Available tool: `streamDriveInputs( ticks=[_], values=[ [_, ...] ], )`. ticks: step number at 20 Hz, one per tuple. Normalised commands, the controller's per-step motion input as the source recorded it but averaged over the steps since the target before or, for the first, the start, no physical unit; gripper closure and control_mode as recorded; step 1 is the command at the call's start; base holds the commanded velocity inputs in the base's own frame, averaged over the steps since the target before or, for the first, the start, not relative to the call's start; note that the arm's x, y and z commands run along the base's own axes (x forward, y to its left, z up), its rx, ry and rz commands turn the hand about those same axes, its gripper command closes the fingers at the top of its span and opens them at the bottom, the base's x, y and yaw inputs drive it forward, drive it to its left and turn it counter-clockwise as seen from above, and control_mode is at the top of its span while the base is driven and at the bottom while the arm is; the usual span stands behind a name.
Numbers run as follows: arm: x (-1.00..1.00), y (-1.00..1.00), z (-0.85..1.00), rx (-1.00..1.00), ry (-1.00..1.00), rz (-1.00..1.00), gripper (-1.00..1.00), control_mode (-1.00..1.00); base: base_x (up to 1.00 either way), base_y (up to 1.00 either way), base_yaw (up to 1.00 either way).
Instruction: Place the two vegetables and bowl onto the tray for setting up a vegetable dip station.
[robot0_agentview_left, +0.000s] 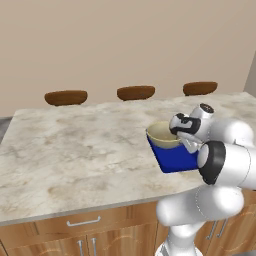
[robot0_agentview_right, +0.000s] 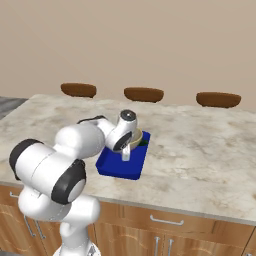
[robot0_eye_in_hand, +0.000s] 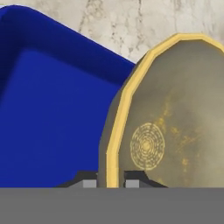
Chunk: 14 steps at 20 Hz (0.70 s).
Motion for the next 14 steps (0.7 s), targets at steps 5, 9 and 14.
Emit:
streamDriveInputs(
  ticks=[5,9,14],
  values=[
    [-0.06,-0.05,-0.27,0.01,0.00,0.00,1.00,-1.00,0.00,0.00,0.00],
    [-0.01,-0.12,-0.01,0.00,0.00,0.00,1.00,-1.00,0.00,0.00,0.00],
    [-0.06,-0.33,0.03,0.01,-0.07,0.00,1.00,-1.00,0.00,0.00,0.00]
  ],
)
